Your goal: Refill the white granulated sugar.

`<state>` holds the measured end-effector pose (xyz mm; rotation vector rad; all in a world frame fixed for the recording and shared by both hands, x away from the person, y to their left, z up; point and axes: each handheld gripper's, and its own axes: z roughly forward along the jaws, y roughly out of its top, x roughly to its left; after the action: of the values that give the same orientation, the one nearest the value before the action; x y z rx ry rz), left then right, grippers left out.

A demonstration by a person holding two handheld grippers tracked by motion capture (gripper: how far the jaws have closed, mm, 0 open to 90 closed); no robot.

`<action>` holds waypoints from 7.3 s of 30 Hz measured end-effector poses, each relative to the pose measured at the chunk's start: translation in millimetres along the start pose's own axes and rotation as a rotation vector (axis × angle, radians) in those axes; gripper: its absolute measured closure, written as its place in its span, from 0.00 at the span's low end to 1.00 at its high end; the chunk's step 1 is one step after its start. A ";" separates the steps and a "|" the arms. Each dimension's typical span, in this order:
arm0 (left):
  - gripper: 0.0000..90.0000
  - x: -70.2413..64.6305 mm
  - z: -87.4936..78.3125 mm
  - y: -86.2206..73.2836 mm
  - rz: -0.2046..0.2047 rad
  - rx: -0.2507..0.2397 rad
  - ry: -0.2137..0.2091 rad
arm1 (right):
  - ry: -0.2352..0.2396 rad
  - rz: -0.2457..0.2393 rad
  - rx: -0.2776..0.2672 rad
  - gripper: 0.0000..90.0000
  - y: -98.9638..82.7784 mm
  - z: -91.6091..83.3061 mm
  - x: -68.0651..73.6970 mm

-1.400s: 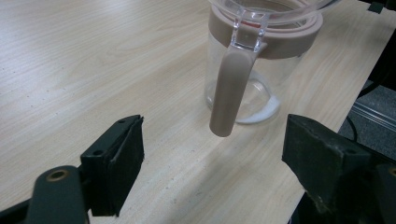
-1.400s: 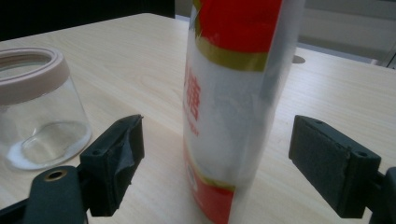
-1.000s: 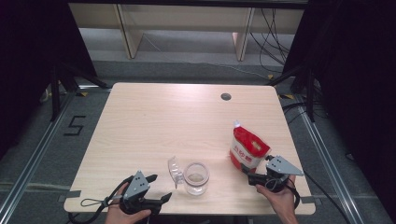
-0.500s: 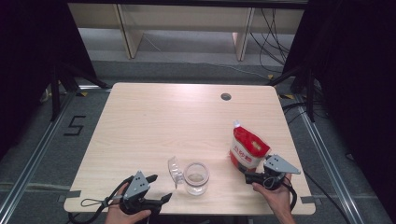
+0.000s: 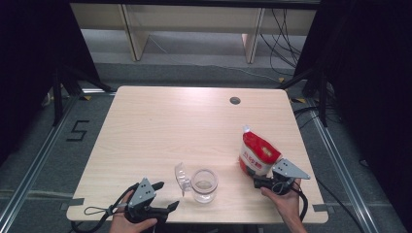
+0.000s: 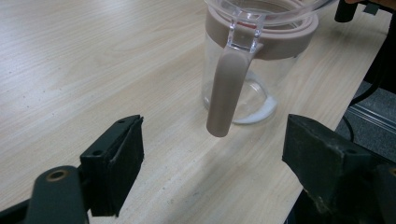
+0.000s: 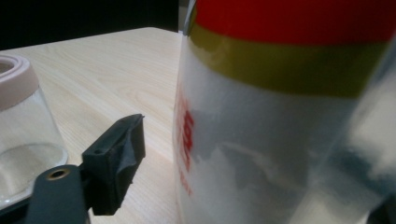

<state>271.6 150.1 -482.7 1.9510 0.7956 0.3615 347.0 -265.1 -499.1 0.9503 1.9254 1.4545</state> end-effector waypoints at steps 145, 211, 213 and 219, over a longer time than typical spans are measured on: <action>0.24 7.0 -0.8 -2.7 0.014 -0.011 -0.023 | 0.172 -0.633 0.016 0.55 31.4 -30.6 42.2; 0.24 6.4 1.9 -4.5 0.024 0.002 -0.023 | 0.023 -1.356 0.173 0.56 46.4 -31.3 71.5; 0.24 6.3 1.6 -4.5 0.025 0.006 -0.021 | 0.006 -1.346 0.204 0.56 45.7 -33.2 72.7; 0.24 6.2 1.9 -4.7 0.025 0.013 -0.024 | -0.018 -1.425 0.214 0.56 47.6 -33.3 75.1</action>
<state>275.5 154.4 -488.2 1.9749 0.7609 0.3485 286.1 -216.6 -444.7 -0.4069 1.9549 0.3739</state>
